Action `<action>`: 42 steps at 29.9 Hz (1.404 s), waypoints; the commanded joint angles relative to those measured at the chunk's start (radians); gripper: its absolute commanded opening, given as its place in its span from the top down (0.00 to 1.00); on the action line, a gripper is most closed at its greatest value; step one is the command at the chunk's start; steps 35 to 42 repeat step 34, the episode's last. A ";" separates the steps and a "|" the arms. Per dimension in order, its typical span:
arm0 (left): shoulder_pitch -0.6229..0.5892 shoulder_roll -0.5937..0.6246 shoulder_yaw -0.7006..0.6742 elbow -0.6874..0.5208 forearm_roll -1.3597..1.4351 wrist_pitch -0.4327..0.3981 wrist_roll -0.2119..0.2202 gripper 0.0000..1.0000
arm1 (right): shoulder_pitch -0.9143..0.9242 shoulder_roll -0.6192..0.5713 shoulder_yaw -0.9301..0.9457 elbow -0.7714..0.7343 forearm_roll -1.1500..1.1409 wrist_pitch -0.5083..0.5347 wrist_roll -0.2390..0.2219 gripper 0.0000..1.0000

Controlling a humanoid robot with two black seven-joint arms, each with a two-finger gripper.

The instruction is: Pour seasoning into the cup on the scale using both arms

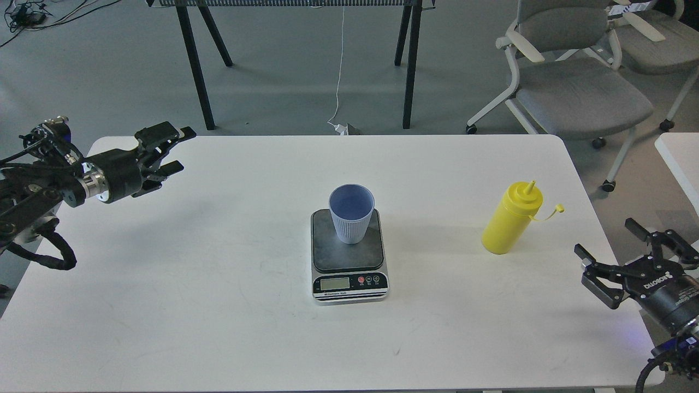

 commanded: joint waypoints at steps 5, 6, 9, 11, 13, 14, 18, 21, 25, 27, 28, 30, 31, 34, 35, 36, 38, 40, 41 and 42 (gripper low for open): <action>-0.016 -0.007 -0.067 -0.001 -0.037 0.000 0.000 0.01 | 0.347 -0.030 -0.080 -0.104 -0.056 0.000 0.000 0.02; -0.019 -0.004 -0.075 -0.001 -0.038 0.000 0.000 0.01 | 0.388 -0.028 -0.111 -0.134 -0.058 0.000 0.000 0.02; -0.031 0.007 -0.096 -0.001 -0.060 0.000 0.000 0.01 | 0.480 -0.005 -0.189 -0.242 -0.060 0.000 0.000 0.02; -0.042 0.027 -0.096 -0.001 -0.084 0.000 0.000 0.01 | 0.520 0.042 -0.216 -0.306 -0.064 0.000 -0.002 0.02; -0.044 0.045 -0.096 -0.001 -0.094 0.000 0.000 0.01 | 0.559 0.084 -0.242 -0.346 -0.072 0.000 -0.002 0.02; -0.044 0.050 -0.095 -0.001 -0.094 0.000 0.000 0.01 | 0.575 0.097 -0.254 -0.360 -0.081 0.000 -0.002 0.02; -0.033 0.055 -0.092 -0.001 -0.094 0.000 0.000 0.01 | 0.599 0.143 -0.271 -0.394 -0.112 0.000 -0.002 0.02; -0.028 0.055 -0.092 -0.001 -0.094 0.000 0.000 0.01 | 0.615 0.162 -0.271 -0.394 -0.130 0.000 -0.002 0.02; -0.028 0.050 -0.092 -0.001 -0.094 0.000 0.000 0.01 | 0.629 0.162 -0.274 -0.402 -0.142 0.000 -0.002 0.02; -0.028 0.047 -0.092 -0.001 -0.094 0.000 0.000 0.01 | 0.631 0.162 -0.288 -0.403 -0.142 0.000 -0.002 0.02; -0.027 0.045 -0.092 -0.001 -0.095 0.000 0.000 0.01 | 0.632 0.162 -0.297 -0.403 -0.142 0.000 -0.002 0.02; -0.021 0.042 -0.093 -0.001 -0.095 0.000 0.000 0.01 | 0.646 0.163 -0.311 -0.403 -0.142 0.000 -0.002 0.02; -0.016 0.041 -0.093 -0.001 -0.095 0.000 0.000 0.01 | 0.654 0.165 -0.320 -0.405 -0.144 0.000 -0.002 0.02; -0.016 0.035 -0.093 -0.001 -0.095 0.000 0.000 0.01 | 0.662 0.176 -0.326 -0.418 -0.142 0.000 0.000 0.02; -0.016 0.035 -0.093 -0.001 -0.095 0.000 0.000 0.01 | 0.662 0.176 -0.326 -0.418 -0.142 0.000 0.000 0.02; -0.016 0.035 -0.093 -0.001 -0.095 0.000 0.000 0.01 | 0.662 0.176 -0.326 -0.418 -0.142 0.000 0.000 0.02; -0.016 0.035 -0.093 -0.001 -0.095 0.000 0.000 0.01 | 0.662 0.176 -0.326 -0.418 -0.142 0.000 0.000 0.02; -0.016 0.035 -0.093 -0.001 -0.095 0.000 0.000 0.01 | 0.662 0.176 -0.326 -0.418 -0.142 0.000 0.000 0.02; -0.016 0.035 -0.093 -0.001 -0.095 0.000 0.000 0.01 | 0.662 0.176 -0.326 -0.418 -0.142 0.000 0.000 0.02; -0.016 0.035 -0.093 -0.001 -0.095 0.000 0.000 0.01 | 0.662 0.176 -0.326 -0.418 -0.142 0.000 0.000 0.02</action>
